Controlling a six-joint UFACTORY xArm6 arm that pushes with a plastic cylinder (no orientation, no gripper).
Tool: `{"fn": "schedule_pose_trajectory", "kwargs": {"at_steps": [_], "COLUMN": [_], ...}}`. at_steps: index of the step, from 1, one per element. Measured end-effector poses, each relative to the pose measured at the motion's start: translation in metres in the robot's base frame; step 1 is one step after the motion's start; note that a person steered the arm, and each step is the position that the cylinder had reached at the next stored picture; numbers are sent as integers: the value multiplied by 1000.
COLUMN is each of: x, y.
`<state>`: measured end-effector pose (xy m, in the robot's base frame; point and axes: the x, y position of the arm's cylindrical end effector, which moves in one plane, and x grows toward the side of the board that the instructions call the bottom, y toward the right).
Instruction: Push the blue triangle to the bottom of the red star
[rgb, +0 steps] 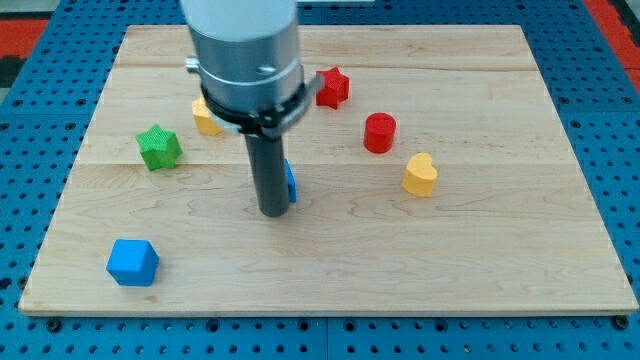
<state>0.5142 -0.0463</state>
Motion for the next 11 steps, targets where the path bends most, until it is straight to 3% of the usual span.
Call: {"fn": "schedule_pose_trajectory", "kwargs": {"at_steps": [1, 3, 4, 6, 7, 11], "x": [-6, -60, -27, -74, -76, -100], "y": [3, 0, -16, -30, -5, 7]}}
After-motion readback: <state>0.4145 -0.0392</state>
